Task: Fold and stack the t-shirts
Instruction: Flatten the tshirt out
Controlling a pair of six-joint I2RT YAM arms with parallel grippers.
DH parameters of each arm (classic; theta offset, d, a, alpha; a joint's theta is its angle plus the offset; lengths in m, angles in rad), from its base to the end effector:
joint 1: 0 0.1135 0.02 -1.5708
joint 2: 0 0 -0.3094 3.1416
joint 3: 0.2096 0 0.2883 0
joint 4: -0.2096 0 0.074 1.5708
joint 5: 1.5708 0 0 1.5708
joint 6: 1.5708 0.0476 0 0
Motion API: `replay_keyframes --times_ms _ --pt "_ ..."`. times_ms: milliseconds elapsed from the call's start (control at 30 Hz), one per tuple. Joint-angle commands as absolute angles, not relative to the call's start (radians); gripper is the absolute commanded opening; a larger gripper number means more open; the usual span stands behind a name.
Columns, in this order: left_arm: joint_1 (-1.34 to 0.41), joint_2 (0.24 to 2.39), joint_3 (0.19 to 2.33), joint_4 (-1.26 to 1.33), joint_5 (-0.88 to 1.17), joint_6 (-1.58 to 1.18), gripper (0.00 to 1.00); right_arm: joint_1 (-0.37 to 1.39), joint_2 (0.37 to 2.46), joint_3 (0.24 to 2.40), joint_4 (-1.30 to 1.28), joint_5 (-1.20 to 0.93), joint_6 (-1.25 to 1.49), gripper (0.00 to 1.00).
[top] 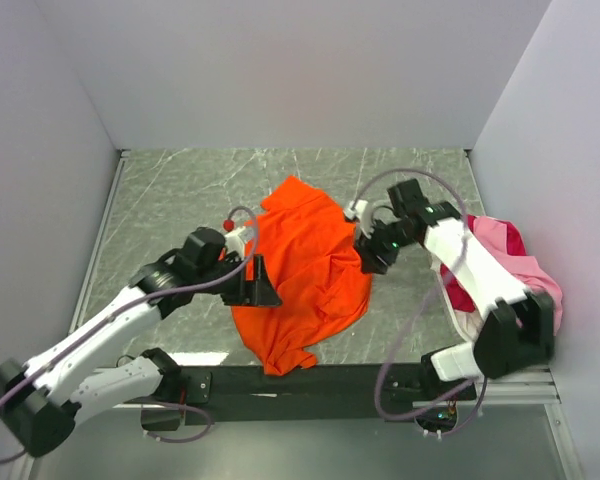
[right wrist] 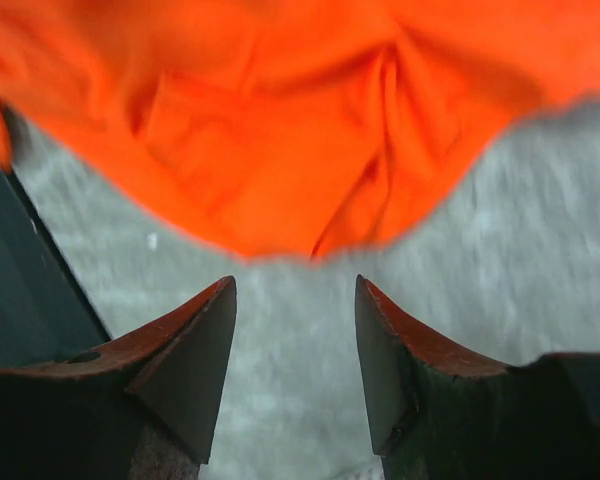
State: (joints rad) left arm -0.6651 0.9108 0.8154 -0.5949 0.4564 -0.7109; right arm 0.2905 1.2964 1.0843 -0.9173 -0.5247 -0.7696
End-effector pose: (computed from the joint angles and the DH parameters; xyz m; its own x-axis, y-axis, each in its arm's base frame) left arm 0.1497 -0.1441 0.3164 -0.9156 -0.0262 -0.4012 0.2955 0.6327 -0.7158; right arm 0.2554 0.1012 0.3064 -0.3070 -0.7203 -0.6220 -0.9281 0.3713 0.0280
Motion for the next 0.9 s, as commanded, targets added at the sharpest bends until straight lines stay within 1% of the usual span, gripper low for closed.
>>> replay_keyframes --times_ms 0,33,100,167,200,333,500,600,633,867 --pt "-0.689 1.017 0.81 -0.588 0.349 -0.664 0.77 0.31 1.486 1.199 -0.868 -0.65 -0.724 0.57" --pt "-0.702 1.069 0.819 -0.591 0.333 -0.658 0.77 0.311 1.549 1.25 -0.897 -0.663 -0.724 0.57" --pt "-0.762 1.107 0.83 -0.597 0.304 -0.643 0.77 0.321 1.588 1.279 -0.939 -0.695 -0.753 0.55" --pt "-0.81 1.144 0.838 -0.594 0.269 -0.634 0.78 0.342 1.601 1.26 -0.936 -0.663 -0.744 0.55" --pt "-0.843 1.158 0.836 -0.589 0.258 -0.63 0.78 0.35 1.6 1.243 -0.919 -0.608 -0.738 0.56" --pt "-0.906 1.242 0.838 -0.581 0.166 -0.621 0.78 0.356 1.611 1.166 -0.836 -0.52 -0.695 0.56" --pt "-0.98 1.33 0.864 -0.606 0.118 -0.615 0.76 0.356 1.644 1.158 -0.839 -0.508 -0.686 0.56" --pt "-1.011 1.359 0.861 -0.609 0.118 -0.623 0.72 0.354 1.652 1.147 -0.848 -0.509 -0.696 0.54" --pt "-1.017 1.367 0.859 -0.603 0.123 -0.626 0.67 0.356 1.651 1.144 -0.851 -0.512 -0.696 0.53" --pt "-1.074 1.411 0.865 -0.578 0.15 -0.643 0.52 0.356 1.634 1.114 -0.857 -0.523 -0.701 0.46"
